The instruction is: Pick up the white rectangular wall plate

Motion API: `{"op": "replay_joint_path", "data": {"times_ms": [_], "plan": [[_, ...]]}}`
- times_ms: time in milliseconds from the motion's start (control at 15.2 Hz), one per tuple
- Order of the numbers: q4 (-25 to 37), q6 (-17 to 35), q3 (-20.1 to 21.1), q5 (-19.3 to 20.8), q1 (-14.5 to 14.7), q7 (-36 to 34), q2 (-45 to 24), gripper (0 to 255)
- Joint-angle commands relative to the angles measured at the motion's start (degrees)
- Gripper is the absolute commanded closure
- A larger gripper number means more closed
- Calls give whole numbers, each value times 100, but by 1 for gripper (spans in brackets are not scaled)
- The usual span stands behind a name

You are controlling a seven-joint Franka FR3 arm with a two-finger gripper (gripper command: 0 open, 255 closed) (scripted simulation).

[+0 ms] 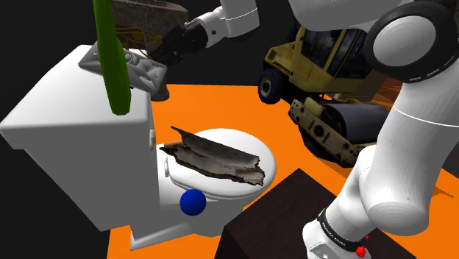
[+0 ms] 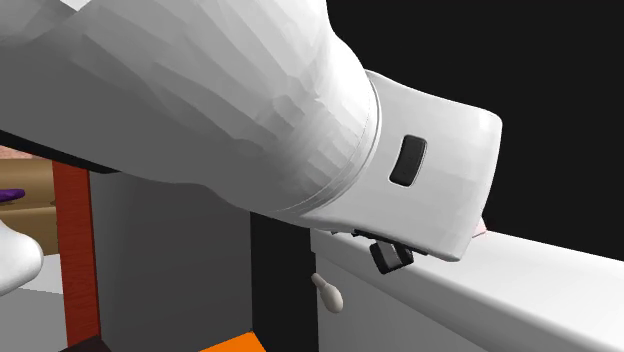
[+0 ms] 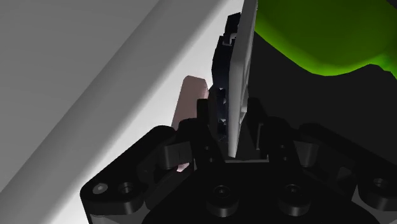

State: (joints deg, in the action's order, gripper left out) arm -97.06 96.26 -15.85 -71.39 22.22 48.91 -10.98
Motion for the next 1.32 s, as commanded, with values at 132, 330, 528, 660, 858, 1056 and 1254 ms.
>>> {"op": "replay_joint_path", "data": {"times_ms": [132,330,528,660,858,1056,1254], "plan": [[-1,1,1,1,1,2,-3,255],[2,-6,-2,2,-3,3,-5,255],[153,-76,-9,31,-8,-169,31,255],[260,-124,-13,48,-13,-284,49,255],[431,-200,-20,70,-22,-458,68,255],[614,-279,-26,87,-32,-634,77,255],[811,-363,-32,98,-45,-812,75,255]]}}
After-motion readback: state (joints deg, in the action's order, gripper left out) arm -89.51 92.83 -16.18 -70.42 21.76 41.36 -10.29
